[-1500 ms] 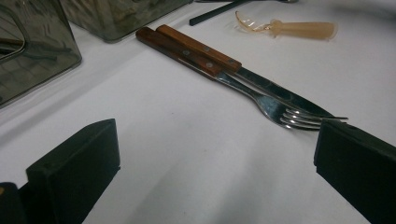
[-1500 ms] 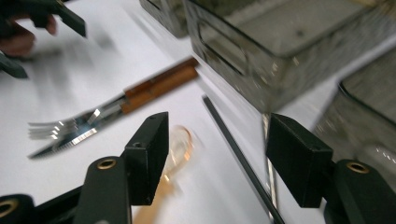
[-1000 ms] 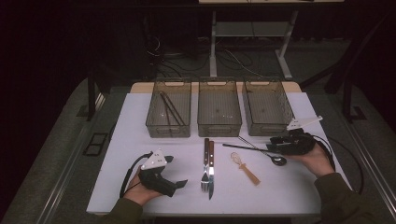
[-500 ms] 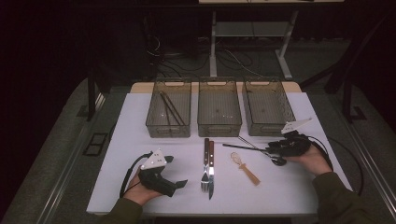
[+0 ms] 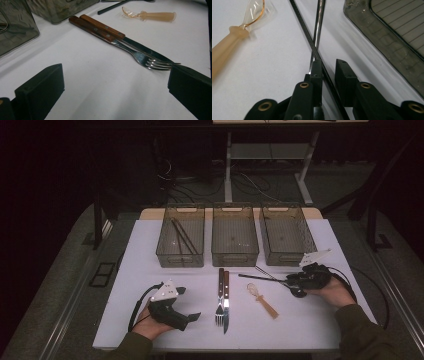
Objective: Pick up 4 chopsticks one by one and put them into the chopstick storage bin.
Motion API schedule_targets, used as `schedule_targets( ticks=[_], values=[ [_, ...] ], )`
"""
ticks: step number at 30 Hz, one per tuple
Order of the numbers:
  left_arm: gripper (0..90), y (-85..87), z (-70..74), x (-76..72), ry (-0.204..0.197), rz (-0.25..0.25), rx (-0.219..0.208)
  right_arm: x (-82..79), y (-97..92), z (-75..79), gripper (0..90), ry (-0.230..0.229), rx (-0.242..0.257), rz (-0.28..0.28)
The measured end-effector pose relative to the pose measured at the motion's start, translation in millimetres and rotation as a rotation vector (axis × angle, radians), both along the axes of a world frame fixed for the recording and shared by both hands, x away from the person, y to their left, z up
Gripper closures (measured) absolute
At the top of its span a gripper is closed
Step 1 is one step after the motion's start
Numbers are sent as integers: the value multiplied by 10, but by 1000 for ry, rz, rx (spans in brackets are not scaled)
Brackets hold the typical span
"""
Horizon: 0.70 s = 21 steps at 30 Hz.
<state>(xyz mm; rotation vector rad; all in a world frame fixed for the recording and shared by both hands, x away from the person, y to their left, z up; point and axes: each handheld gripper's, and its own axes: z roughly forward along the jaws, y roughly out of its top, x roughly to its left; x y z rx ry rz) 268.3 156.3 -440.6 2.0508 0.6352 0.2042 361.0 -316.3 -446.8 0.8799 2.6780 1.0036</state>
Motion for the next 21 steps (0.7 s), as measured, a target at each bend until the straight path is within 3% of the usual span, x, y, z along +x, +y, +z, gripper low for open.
schedule_targets(
  ticks=[21],
  values=[
    [0,-8,-10,3,6,-1,1,5,0,13,855,-28,-27,107]
  ],
)
